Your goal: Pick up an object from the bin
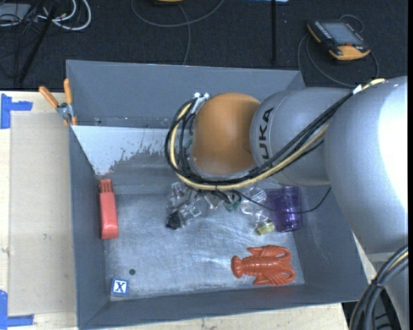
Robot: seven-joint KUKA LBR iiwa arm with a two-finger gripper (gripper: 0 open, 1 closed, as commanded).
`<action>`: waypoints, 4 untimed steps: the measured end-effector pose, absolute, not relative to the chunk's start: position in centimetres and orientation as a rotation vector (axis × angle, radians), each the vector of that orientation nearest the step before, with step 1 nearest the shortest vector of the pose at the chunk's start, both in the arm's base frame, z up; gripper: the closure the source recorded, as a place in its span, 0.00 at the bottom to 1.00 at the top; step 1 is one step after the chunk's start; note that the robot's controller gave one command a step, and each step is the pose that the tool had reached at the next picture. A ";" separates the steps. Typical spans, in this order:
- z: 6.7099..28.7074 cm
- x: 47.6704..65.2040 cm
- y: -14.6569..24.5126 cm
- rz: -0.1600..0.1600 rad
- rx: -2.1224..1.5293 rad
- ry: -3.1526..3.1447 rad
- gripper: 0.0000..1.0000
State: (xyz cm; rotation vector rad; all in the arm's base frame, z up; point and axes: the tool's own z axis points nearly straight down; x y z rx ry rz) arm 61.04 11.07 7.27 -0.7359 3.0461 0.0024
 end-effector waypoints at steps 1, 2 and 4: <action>7.3 61.0 11.1 0.003 -0.735 3.046 1.00; 11.7 60.4 10.9 0.003 -0.682 3.074 1.00; 25.9 60.9 12.3 0.001 -0.660 3.069 1.00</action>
Offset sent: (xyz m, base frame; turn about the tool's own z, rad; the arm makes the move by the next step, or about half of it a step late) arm -0.0053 -0.0014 0.0790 0.0597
